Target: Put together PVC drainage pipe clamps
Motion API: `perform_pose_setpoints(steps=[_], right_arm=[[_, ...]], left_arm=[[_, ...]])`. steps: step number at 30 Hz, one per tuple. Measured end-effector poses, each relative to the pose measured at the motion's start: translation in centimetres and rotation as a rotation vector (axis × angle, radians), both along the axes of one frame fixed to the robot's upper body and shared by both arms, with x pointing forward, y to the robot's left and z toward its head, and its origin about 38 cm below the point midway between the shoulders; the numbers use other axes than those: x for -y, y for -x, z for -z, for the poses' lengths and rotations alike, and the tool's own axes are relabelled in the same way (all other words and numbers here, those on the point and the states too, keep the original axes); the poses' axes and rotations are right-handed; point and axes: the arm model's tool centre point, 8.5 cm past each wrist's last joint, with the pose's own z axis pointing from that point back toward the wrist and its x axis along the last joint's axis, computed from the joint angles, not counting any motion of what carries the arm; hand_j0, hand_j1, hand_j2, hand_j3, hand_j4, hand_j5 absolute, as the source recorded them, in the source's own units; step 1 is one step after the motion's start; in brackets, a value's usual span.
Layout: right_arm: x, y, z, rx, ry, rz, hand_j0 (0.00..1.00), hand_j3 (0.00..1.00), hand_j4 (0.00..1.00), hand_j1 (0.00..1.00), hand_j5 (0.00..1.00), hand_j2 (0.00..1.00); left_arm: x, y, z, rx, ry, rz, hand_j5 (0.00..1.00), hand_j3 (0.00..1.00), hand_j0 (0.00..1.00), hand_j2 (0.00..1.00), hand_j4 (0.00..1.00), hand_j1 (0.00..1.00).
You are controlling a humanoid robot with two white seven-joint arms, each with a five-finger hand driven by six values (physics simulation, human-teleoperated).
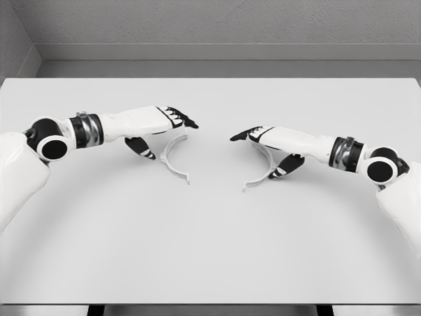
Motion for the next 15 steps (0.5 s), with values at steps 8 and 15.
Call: perform_pose_setpoints(steps=[8, 15], right_arm=[[-0.40, -0.17, 0.08, 0.002, 0.003, -0.002, 1.00, 1.00, 1.00, 1.00, 1.00, 1.00], [-0.99, -0.04, 0.48, -0.001, 0.003, -0.008, 1.00, 1.00, 1.00, 1.00, 1.00, 1.00]], left_arm=[[0.11, -0.17, 0.53, -0.009, -0.006, -0.007, 1.00, 1.00, 1.00, 1.00, 1.00, 1.00], [0.54, -0.19, 0.85, -0.017, -0.003, -0.004, 1.00, 1.00, 1.00, 1.00, 1.00, 1.00]])
